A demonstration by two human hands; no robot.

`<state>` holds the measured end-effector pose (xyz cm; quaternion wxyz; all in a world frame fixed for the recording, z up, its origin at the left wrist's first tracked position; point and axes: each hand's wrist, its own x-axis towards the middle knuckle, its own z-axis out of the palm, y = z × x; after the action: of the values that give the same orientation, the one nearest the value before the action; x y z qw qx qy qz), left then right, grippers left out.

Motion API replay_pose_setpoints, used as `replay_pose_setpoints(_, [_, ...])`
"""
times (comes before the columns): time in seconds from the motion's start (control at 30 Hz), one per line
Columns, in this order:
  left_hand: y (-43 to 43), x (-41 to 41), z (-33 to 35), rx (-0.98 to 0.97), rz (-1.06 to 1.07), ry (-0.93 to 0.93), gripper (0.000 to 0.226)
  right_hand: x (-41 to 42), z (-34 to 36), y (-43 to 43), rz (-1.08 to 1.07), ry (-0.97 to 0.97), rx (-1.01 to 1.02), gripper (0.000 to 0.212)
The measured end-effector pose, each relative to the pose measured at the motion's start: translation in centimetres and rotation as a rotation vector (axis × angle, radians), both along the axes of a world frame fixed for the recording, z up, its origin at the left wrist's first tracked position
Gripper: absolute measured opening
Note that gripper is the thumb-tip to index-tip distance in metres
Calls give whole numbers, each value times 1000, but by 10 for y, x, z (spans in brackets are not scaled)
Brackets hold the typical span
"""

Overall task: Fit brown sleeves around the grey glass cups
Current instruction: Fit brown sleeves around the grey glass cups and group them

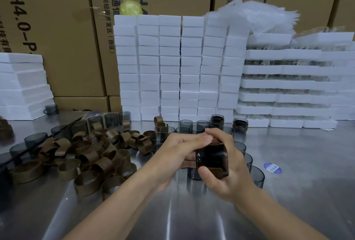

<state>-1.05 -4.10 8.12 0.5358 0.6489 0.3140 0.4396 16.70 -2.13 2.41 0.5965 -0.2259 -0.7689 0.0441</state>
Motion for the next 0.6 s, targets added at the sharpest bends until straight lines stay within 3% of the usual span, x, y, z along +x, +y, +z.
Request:
replay_pose_setpoints(0.23, [3,8,-2,-98,96,-141,32,1,11,5,-42,48,-147,75])
replay_pose_setpoints(0.43, [5,19,-11,-531,30,-526,44,4,10,5,-69,-11,-262,75])
replay_pose_setpoints(0.6, [6,15,-16,-561,73,-412,79,2,14,4,-284,-150,-207,70])
